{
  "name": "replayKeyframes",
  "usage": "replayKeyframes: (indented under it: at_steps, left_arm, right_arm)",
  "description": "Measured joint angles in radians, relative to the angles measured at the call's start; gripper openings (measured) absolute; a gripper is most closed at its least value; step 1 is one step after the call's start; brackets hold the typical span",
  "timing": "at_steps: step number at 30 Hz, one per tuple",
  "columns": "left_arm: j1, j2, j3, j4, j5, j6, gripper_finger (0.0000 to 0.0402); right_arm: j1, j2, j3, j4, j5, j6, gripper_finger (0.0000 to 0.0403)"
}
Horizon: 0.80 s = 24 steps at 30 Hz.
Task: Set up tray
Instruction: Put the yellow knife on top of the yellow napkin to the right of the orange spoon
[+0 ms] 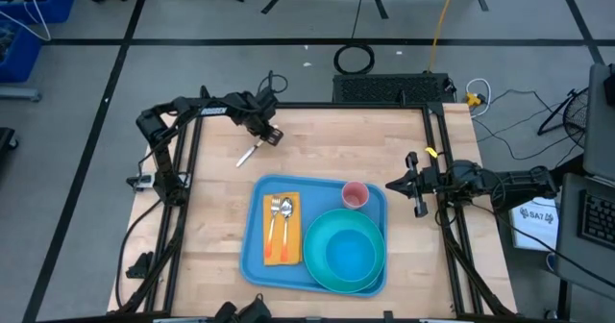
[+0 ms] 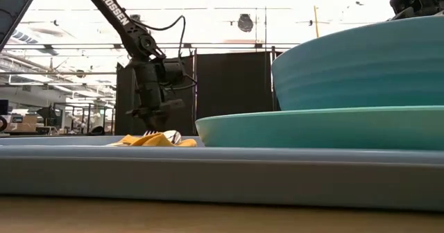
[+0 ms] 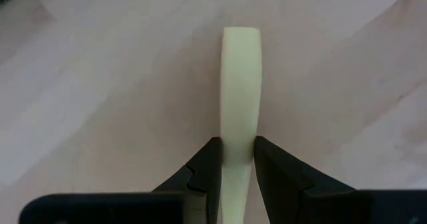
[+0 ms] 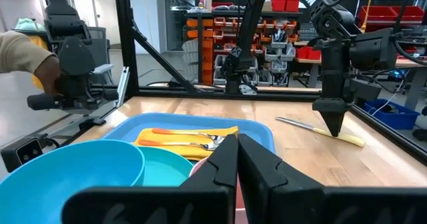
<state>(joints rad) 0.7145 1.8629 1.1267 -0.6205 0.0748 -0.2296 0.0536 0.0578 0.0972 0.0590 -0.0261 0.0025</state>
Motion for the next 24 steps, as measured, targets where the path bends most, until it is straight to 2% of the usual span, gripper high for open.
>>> replayKeyframes:
  at_steps: [5,14,19,24]
  left_arm:
    - [-0.009,0.000,-0.001,-0.034,0.022,-0.034,0.0088]
    - [-0.043,0.005,-0.002,-0.111,0.003,-0.065,0.0088]
    - [-0.056,0.014,-0.001,-0.182,0.002,-0.019,0.0088]
    - [-0.089,0.014,-0.002,-0.210,-0.030,0.095,0.0088]
  right_arm:
    - [0.000,0.000,0.000,0.000,0.000,0.000,0.0004]
    - [0.000,0.000,0.000,-0.005,0.000,0.001,0.0004]
    - [0.000,0.000,0.000,-0.004,0.000,0.003,0.0004]
    - [0.000,0.000,0.000,-0.004,0.005,0.004,0.0004]
